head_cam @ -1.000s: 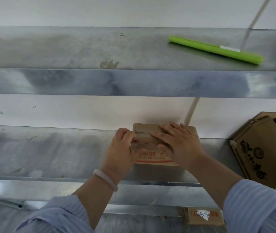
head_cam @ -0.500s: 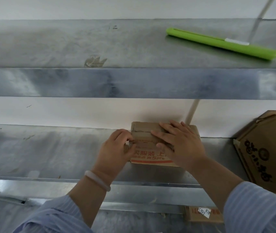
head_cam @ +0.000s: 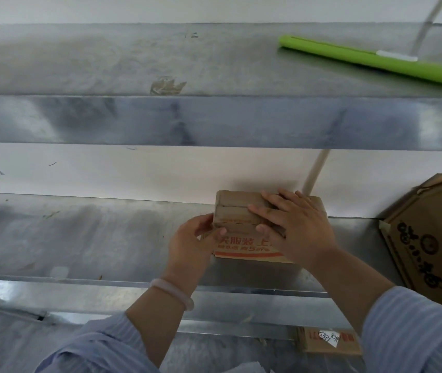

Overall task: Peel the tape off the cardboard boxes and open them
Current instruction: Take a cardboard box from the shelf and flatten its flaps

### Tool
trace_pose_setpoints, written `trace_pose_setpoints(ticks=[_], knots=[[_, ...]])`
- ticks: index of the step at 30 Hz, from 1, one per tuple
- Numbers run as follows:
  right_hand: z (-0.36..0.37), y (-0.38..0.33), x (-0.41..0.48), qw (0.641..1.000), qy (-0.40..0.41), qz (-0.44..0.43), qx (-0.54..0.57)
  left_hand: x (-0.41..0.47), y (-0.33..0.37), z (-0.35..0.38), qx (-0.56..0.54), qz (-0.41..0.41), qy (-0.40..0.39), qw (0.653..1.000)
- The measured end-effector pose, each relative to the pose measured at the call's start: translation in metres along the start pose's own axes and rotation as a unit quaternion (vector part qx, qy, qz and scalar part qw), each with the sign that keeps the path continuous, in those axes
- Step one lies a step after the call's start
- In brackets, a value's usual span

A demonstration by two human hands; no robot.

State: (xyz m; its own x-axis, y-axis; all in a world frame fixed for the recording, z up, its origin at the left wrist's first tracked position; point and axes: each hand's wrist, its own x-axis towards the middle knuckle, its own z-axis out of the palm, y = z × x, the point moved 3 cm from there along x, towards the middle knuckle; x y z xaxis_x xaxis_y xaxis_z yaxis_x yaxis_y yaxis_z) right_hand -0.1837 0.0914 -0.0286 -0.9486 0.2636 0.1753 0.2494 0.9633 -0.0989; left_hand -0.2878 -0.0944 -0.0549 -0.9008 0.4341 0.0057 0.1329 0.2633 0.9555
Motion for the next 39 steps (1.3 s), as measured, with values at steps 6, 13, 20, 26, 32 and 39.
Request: trace_pose_setpoints(ticks=[6,13,20,26,32,39], knots=[[0.000,-0.001,-0.002,1.000,-0.001,0.006,-0.002,0.000,-0.013,-0.006,-0.013,-0.057,-0.049,0.997],[-0.002,0.000,-0.001,1.000,-0.019,0.012,0.009,-0.011,-0.004,-0.004,-0.022,-0.041,-0.010,0.999],[-0.002,-0.002,-0.002,1.000,-0.016,0.010,0.009,-0.014,0.007,-0.011,-0.015,-0.053,0.028,0.998],[-0.001,-0.002,-0.003,1.000,-0.012,0.011,0.001,-0.006,0.014,-0.014,0.123,-0.028,0.001,0.992],[-0.002,-0.002,-0.004,1.000,-0.018,0.008,-0.005,0.002,0.021,-0.016,0.231,-0.025,-0.087,0.969],[-0.001,-0.001,-0.003,1.000,-0.026,0.007,-0.011,0.002,0.018,-0.018,-0.077,-0.201,-0.166,0.962]])
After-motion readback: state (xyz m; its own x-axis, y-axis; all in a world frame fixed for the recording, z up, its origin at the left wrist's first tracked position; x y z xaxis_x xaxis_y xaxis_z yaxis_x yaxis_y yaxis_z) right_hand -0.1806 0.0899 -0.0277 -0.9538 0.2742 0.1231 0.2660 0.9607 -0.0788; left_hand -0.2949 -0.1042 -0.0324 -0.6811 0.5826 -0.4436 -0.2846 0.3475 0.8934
